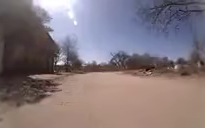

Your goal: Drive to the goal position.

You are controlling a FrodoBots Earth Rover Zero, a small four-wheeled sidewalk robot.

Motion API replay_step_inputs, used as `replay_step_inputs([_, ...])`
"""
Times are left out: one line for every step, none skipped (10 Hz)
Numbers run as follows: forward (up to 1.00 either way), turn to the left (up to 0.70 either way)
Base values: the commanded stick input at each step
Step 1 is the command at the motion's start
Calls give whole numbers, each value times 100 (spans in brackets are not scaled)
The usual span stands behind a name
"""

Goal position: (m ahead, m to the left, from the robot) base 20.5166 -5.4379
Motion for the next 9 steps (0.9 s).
replay_step_inputs([100, 0])
replay_step_inputs([100, 0])
replay_step_inputs([100, 0])
replay_step_inputs([100, 0])
replay_step_inputs([100, 0])
replay_step_inputs([100, 0])
replay_step_inputs([100, 0])
replay_step_inputs([100, 0])
replay_step_inputs([100, 0])
